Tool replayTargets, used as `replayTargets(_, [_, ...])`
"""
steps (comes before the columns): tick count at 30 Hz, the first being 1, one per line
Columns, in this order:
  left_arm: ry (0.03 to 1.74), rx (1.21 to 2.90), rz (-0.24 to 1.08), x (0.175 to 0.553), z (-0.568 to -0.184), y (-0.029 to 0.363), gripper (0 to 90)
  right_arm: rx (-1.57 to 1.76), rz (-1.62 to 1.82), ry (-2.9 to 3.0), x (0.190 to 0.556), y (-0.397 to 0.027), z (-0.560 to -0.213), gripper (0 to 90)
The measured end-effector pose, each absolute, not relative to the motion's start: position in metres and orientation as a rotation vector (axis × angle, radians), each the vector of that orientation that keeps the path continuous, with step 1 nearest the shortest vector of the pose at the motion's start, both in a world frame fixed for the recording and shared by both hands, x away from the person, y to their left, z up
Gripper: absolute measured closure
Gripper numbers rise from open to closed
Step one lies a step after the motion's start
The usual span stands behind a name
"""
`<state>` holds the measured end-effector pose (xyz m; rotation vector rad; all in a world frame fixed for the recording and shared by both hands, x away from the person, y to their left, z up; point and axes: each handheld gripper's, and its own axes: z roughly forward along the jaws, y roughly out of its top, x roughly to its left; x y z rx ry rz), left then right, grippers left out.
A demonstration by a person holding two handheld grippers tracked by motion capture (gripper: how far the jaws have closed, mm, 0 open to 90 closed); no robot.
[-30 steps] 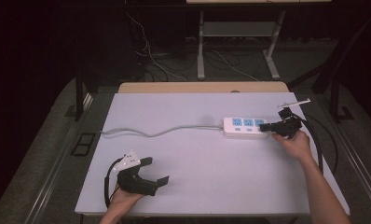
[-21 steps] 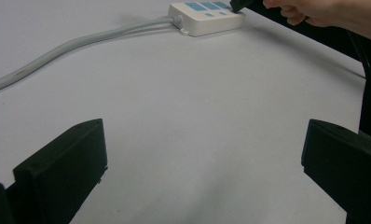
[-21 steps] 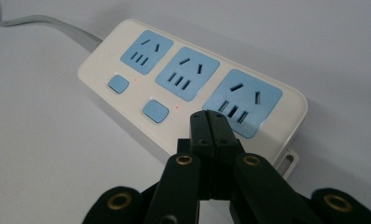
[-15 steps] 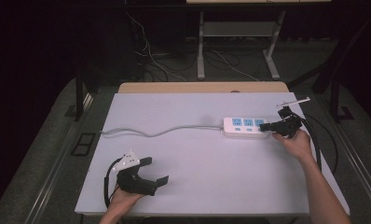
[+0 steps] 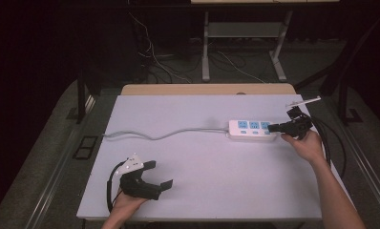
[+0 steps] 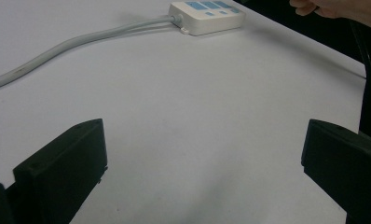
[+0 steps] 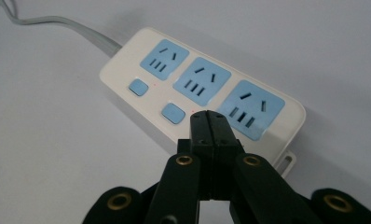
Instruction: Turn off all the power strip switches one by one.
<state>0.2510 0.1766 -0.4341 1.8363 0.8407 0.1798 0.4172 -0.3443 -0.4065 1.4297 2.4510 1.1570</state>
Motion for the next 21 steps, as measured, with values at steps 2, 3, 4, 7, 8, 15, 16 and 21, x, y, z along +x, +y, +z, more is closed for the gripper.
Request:
replayTargets(2, [0.841,1.836,0.181,0.251,-0.434,0.177,0.0,1.417,1.16,2.457,0.418,-0.341,-0.402,90.0])
replayTargets(3, [0.842,1.835,0.18,0.251,-0.434,0.177,0.0,1.405,1.163,2.459,0.418,-0.34,-0.401,90.0])
replayTargets(4, [0.841,1.833,0.18,0.251,-0.434,0.177,0.0,1.392,1.165,2.465,0.418,-0.336,-0.397,90.0])
replayTargets(7, [0.842,1.832,0.18,0.251,-0.434,0.177,0.0,1.37,1.162,2.474,0.42,-0.332,-0.393,90.0])
replayTargets(8, [0.842,1.832,0.18,0.251,-0.434,0.177,0.0,1.368,1.162,2.476,0.42,-0.33,-0.392,90.0])
replayTargets(15, [0.84,1.832,0.181,0.251,-0.433,0.178,0.0,1.339,1.158,2.482,0.422,-0.323,-0.384,90.0])
replayTargets(16, [0.84,1.833,0.181,0.251,-0.433,0.178,0.0,1.335,1.155,2.485,0.423,-0.322,-0.383,90.0])
replayTargets(21, [0.841,1.832,0.18,0.251,-0.434,0.178,0.0,1.33,1.155,2.485,0.425,-0.32,-0.381,90.0])
